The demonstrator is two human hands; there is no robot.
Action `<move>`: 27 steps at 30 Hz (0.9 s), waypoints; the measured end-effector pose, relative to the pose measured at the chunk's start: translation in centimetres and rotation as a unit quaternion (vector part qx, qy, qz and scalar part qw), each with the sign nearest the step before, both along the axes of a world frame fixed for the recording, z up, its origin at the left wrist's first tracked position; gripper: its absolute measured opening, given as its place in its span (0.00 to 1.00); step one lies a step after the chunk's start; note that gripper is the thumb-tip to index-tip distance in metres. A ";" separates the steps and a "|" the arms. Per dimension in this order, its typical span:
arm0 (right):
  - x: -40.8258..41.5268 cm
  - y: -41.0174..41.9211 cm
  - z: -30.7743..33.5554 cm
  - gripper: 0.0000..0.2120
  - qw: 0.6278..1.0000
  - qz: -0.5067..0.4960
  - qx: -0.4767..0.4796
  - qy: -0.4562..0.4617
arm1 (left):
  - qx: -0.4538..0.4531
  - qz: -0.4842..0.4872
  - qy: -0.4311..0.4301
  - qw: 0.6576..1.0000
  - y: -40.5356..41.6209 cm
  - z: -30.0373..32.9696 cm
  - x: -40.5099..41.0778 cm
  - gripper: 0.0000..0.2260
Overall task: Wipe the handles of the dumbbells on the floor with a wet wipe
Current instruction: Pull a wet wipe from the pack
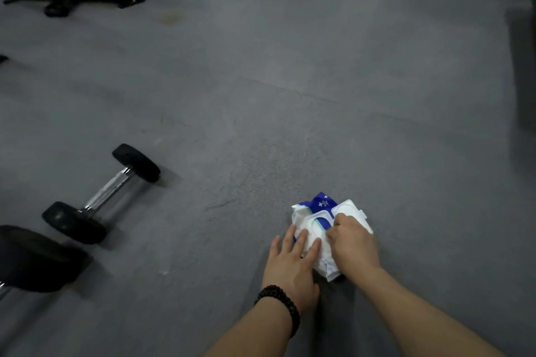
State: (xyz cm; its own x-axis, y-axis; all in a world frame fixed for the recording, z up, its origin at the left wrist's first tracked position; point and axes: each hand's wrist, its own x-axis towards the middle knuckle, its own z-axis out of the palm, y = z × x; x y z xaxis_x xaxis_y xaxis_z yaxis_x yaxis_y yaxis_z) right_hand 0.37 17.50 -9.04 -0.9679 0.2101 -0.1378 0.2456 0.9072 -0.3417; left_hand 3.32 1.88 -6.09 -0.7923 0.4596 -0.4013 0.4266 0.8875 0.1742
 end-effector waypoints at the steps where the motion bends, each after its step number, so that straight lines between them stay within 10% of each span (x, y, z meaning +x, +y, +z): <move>1: -0.1 -0.3 0.3 0.06 1.000 0.013 0.008 -0.006 | -0.001 0.002 0.000 1.000 -0.1 0.0 0.0 0.35; 9: 0.6 -0.4 -0.5 0.09 0.969 0.167 0.183 -0.015 | -0.007 0.006 -0.001 1.000 0.0 0.2 -0.1 0.35; 27: 0.1 -0.4 7.2 0.05 0.954 -0.107 -0.207 0.187 | -0.020 0.015 -0.027 0.999 0.2 0.8 -0.1 0.37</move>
